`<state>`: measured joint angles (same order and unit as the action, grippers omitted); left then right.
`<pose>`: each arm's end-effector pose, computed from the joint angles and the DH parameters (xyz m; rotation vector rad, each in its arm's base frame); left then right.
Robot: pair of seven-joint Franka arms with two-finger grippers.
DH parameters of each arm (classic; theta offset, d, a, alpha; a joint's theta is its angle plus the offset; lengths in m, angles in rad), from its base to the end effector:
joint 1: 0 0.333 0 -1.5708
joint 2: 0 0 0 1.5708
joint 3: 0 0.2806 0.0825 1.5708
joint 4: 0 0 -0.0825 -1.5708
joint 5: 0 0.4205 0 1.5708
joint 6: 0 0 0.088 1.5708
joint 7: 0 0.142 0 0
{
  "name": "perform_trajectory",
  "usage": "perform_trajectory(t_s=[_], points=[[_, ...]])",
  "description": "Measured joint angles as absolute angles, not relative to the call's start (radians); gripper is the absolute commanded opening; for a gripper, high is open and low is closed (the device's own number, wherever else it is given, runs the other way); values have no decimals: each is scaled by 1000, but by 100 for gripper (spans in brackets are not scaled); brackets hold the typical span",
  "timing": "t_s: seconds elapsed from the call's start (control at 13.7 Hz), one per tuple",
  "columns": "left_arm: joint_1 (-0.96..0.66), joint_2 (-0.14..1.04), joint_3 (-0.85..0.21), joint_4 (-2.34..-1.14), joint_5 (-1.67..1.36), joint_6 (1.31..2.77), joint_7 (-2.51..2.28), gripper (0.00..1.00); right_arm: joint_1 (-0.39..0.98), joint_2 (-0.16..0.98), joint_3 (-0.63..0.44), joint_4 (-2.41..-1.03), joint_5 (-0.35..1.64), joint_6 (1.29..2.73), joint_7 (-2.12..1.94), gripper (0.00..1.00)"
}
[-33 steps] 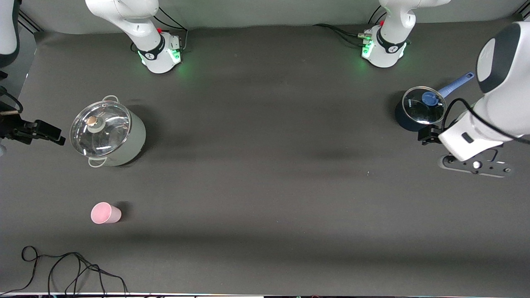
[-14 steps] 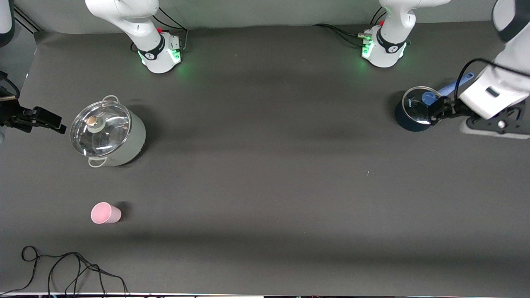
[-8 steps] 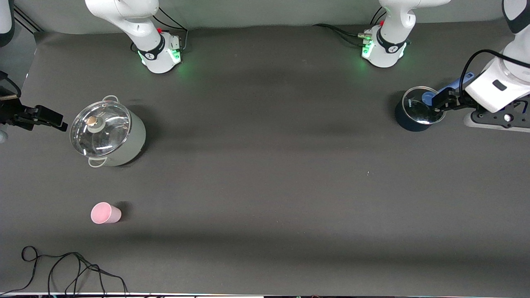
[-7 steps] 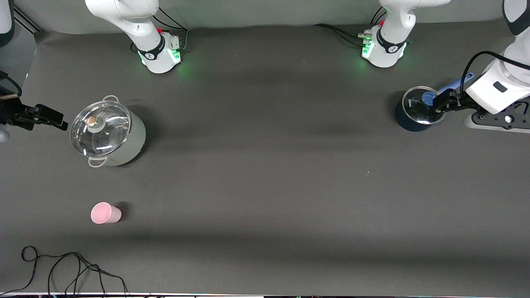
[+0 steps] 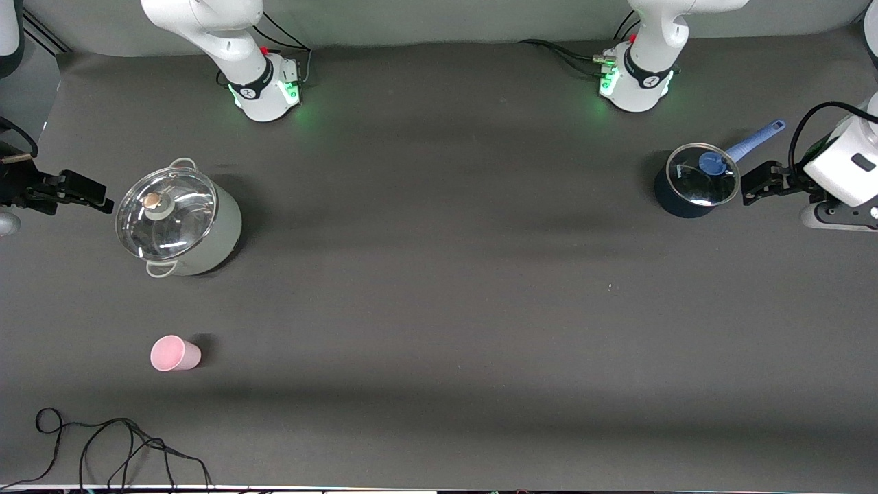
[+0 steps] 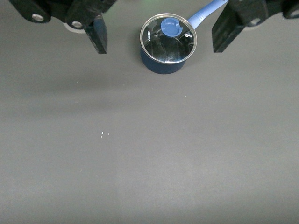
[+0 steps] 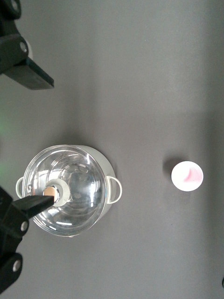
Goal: Transfer pink cup from left to right arm
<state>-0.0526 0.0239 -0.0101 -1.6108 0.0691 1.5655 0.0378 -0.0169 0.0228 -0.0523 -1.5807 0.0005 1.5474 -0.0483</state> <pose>0.5915 -0.0272 0.5196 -3.0661 0.1573 0.1049 0.5903 -0.0406 0.5337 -3.1376 0.0328 0.0879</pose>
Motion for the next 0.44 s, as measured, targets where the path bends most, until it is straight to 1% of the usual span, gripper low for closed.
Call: perform_trajectory(t_s=[0.29, 0.44], points=[[-55, 28, -11, -1611, 69, 1570, 38, 100, -17, 23, -52, -1581, 1, 1547, -48, 100], [-56, 35, -13, -1611, 69, 1602, 39, 100, -17, 23, -52, -1581, 1, 1547, -48, 100]])
